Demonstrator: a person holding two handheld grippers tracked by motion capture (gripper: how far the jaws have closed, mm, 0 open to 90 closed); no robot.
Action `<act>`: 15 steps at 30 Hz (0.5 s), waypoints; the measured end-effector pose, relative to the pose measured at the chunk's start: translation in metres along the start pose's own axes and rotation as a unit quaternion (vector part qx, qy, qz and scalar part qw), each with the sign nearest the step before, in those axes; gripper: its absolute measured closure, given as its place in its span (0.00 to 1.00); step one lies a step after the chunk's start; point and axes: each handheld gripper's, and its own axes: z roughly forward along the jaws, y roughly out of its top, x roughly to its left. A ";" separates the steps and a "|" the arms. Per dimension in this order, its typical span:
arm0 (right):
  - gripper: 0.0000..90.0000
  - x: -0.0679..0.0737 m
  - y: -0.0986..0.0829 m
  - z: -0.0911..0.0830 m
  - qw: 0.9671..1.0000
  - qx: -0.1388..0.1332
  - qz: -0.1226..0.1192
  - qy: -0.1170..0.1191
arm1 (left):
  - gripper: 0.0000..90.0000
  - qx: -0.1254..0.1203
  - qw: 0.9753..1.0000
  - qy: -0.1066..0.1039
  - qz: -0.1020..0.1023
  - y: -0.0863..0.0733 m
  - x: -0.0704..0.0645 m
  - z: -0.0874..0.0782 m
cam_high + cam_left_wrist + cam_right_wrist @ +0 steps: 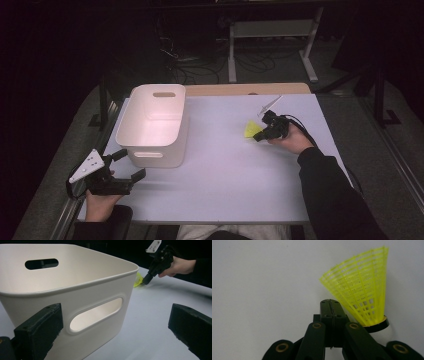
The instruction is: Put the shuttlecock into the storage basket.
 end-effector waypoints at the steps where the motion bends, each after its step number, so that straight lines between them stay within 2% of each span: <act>1: 0.99 0.000 0.000 0.000 1.000 0.000 0.001 -0.001 | 0.00 0.000 1.000 0.000 0.000 0.000 0.000 0.000; 15: 0.99 -0.010 0.002 0.005 1.000 -0.008 0.019 -0.011 | 0.00 0.000 1.000 0.000 0.001 0.000 0.000 0.000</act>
